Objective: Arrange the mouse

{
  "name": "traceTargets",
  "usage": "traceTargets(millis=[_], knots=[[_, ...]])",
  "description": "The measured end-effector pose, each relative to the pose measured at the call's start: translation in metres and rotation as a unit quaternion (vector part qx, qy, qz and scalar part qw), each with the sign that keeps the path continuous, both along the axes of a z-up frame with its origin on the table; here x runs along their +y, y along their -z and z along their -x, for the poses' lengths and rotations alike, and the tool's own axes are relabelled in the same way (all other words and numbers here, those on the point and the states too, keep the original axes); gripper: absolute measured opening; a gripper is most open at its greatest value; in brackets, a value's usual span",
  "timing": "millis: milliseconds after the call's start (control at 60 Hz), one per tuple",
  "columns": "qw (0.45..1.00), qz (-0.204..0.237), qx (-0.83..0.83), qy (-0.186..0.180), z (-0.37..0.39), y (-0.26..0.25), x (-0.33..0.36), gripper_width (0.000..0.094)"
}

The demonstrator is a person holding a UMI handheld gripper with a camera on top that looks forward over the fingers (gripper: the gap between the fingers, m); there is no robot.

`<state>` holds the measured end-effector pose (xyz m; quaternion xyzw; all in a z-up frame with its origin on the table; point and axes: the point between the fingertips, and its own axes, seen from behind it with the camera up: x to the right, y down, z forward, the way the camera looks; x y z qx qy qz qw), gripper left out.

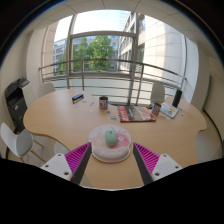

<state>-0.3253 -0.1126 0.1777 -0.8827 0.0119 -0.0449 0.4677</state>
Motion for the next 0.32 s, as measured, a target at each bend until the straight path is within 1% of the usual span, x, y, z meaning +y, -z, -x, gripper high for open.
traceTargets(millis=[150,317], knots=[[1.0,0.006,0.011,-0.005,0.007,-0.002,-0.046,0.0848],[1.0,0.007,0.006,0.002,0.0,-0.002,-0.067,0.0847]])
